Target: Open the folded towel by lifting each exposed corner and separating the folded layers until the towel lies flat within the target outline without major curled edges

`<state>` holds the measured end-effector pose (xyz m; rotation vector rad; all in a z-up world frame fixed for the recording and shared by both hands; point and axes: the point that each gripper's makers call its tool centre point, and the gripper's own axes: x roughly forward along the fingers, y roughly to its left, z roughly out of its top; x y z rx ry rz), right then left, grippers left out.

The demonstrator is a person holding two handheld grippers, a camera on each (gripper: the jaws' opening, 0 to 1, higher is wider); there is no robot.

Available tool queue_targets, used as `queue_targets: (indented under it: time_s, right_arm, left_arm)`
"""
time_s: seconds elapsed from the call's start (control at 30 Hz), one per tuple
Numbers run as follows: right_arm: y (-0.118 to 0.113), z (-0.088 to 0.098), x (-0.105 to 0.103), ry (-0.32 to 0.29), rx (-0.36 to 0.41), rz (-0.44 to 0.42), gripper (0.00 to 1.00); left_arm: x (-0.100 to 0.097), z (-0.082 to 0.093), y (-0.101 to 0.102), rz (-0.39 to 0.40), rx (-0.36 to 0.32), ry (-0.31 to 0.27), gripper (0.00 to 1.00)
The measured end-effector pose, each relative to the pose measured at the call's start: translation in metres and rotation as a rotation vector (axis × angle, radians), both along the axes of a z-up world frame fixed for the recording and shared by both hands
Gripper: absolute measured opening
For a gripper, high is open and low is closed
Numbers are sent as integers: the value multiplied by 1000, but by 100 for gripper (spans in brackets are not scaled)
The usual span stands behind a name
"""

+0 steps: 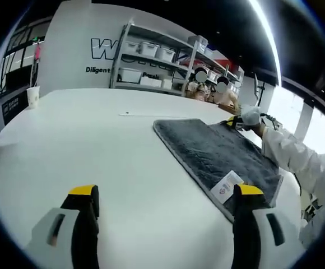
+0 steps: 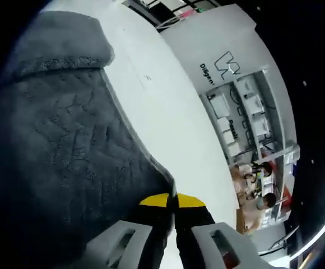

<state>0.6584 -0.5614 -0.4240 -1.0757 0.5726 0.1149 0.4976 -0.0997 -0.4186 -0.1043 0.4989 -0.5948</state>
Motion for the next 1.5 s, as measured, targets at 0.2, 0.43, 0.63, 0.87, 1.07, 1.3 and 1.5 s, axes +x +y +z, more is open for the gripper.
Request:
queue_targets:
  time_s: [0.2,0.43,0.63,0.87,1.07,1.3,1.5]
  right_arm:
    - [-6,-12,2,65,59,-11,0]
    - [-14,-18,7,96,139,-47,0]
    - [-17,-12,6,102,217,-63,5]
    - [-29,19,3,3,364,-130,51]
    - [-37,47,-17,-37,455,-157,70]
    - [-52,51,-52,15,526,-205,88]
    - [-58,46,-97,84,602,-238,99]
  left_arm:
    - [0,-2,0,-1,11,5,98]
    - [1,-3,1,0,15,9,98]
    - [1,-3,0,0,18,11,98]
    - [2,-3,1,0,21,12,98]
    - [1,-4,1,0,22,13,98]
    - [1,-5,-1,-7,27,15,98]
    - [0,-4,-1,-7,22,12,99]
